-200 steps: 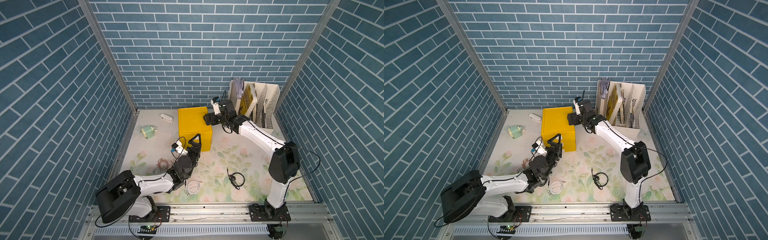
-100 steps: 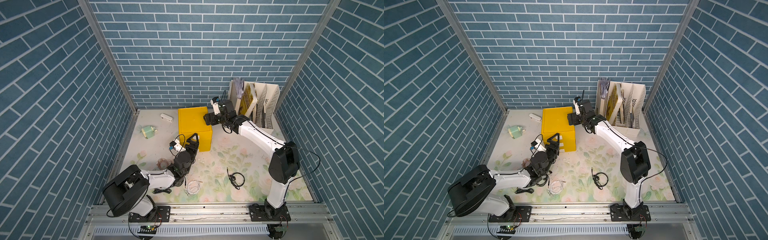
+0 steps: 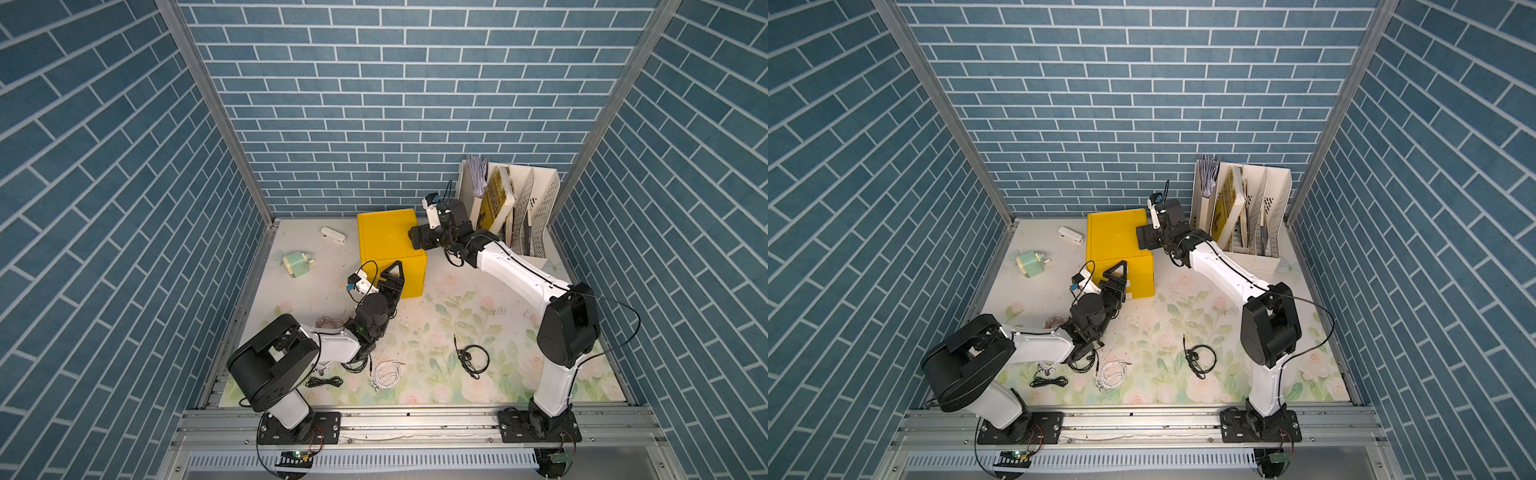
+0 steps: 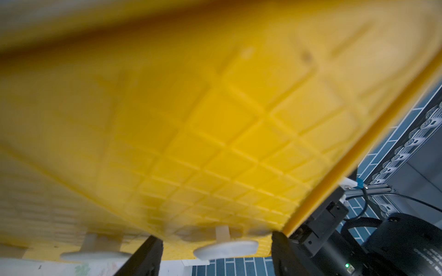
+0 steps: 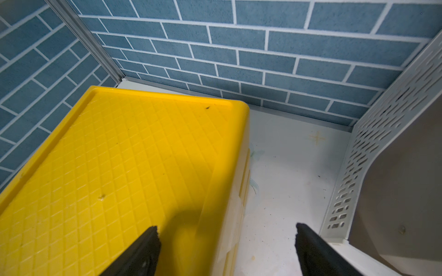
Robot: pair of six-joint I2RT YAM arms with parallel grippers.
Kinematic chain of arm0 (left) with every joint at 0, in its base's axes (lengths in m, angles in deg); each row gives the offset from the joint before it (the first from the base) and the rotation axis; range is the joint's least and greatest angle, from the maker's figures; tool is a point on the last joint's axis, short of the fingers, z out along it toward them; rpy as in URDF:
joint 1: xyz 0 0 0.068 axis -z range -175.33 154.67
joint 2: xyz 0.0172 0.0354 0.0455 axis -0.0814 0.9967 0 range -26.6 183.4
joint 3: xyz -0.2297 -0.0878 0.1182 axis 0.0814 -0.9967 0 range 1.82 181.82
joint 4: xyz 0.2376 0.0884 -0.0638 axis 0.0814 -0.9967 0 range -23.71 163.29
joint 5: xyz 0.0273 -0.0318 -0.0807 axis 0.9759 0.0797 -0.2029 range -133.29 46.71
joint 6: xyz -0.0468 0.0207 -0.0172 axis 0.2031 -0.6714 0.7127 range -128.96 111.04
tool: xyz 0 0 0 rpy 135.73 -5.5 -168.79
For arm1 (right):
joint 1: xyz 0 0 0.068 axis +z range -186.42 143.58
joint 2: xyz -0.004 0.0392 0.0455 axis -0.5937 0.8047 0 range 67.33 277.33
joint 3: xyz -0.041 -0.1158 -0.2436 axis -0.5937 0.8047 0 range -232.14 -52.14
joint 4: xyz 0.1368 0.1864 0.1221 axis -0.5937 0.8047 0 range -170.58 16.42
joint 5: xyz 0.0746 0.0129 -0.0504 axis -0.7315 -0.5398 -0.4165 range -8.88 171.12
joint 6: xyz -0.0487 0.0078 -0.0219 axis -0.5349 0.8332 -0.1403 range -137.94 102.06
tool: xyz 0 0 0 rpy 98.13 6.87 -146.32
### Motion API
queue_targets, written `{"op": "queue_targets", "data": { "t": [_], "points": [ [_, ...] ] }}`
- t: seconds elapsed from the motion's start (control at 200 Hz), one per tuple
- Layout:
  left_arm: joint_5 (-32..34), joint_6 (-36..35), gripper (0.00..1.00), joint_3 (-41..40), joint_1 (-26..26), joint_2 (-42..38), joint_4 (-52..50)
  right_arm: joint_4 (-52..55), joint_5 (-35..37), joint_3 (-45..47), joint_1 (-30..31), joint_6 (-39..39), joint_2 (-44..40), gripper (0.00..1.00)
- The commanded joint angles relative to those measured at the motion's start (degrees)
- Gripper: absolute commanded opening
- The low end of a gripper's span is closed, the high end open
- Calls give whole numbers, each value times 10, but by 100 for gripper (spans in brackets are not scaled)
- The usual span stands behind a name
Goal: Place the wired earphones into the drawer by color
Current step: Open the drawer in the storage box.
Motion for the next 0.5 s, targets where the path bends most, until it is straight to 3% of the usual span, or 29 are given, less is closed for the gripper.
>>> {"op": "queue_targets", "data": {
  "t": [0.0,0.175,0.495],
  "points": [
    [-2,-11,70,14,-10,4,30,29,13,12,1,-26,10,90],
    [2,-11,50,10,-14,-4,11,30,15,17,2,-34,10,89],
    [-8,-10,37,-3,-17,-6,43,28,17,26,3,-34,7,89]
  ]
}}
